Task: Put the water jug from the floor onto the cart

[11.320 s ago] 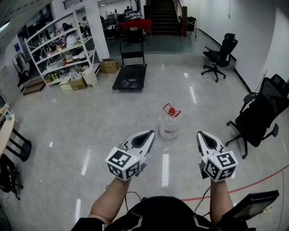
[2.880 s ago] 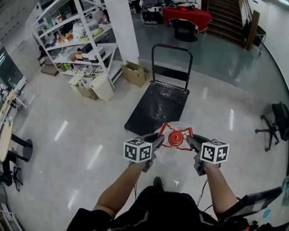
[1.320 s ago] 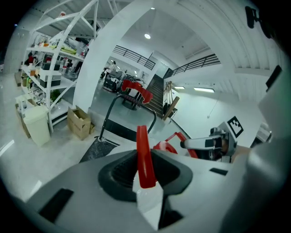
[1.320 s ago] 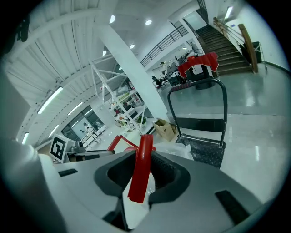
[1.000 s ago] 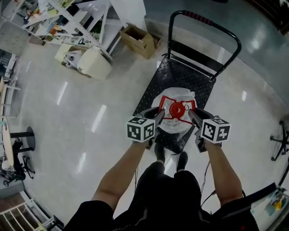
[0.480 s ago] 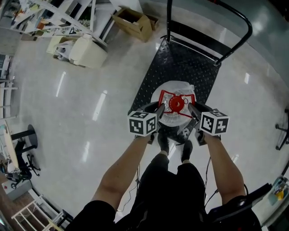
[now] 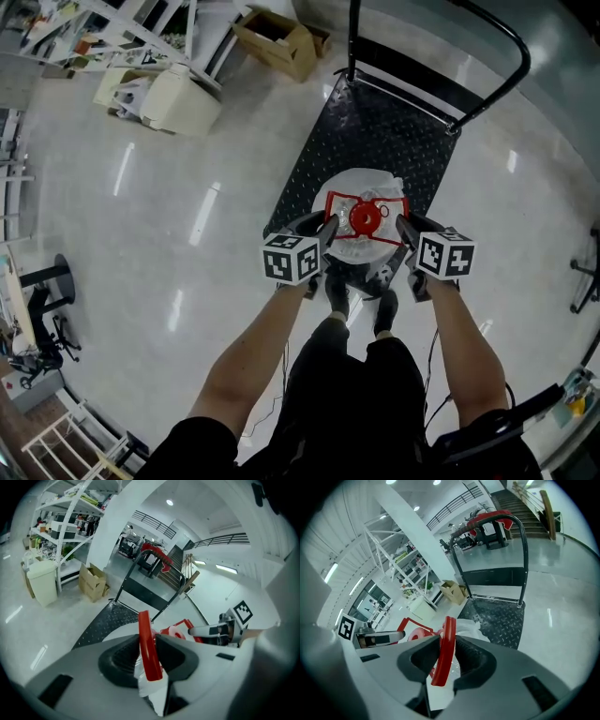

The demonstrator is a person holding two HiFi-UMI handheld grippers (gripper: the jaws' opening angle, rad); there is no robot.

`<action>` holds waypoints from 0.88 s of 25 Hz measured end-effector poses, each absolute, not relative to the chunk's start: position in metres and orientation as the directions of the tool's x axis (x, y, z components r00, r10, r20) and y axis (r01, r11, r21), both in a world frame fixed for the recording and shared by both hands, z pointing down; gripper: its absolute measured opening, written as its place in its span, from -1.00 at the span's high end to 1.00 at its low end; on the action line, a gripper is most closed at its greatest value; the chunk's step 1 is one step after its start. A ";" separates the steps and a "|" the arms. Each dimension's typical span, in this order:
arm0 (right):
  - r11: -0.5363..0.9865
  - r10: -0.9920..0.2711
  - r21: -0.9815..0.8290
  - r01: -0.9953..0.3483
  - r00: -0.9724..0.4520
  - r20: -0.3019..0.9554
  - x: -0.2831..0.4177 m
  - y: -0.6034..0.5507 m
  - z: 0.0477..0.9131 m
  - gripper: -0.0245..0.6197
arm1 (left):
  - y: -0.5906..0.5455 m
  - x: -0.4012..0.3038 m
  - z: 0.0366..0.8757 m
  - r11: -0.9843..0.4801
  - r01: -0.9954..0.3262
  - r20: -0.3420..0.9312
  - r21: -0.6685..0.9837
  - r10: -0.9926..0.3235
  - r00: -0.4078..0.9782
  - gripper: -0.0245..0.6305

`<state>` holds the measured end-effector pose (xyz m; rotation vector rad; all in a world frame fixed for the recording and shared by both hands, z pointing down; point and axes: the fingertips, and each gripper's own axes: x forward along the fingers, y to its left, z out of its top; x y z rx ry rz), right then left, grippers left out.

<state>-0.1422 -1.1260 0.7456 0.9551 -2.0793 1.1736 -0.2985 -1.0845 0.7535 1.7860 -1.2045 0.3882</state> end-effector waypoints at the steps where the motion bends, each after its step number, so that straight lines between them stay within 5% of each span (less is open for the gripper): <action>1: 0.365 -0.302 -0.475 -0.800 -0.585 0.753 -0.143 -1.125 0.746 0.61 | -1.083 -0.300 0.753 -0.101 -0.856 0.679 0.508 -0.565 0.469 0.67; 12: 0.447 -0.367 -0.417 -0.791 -0.588 0.721 -0.130 -1.132 0.701 0.61 | -1.076 -0.325 0.702 -0.149 -0.908 0.643 0.392 -0.661 0.386 0.65; 22: 0.551 -0.520 -0.442 -0.708 -0.705 0.482 -0.113 -1.124 0.531 0.61 | -1.066 -0.297 0.531 -0.291 -0.878 0.363 0.380 -0.826 0.431 0.65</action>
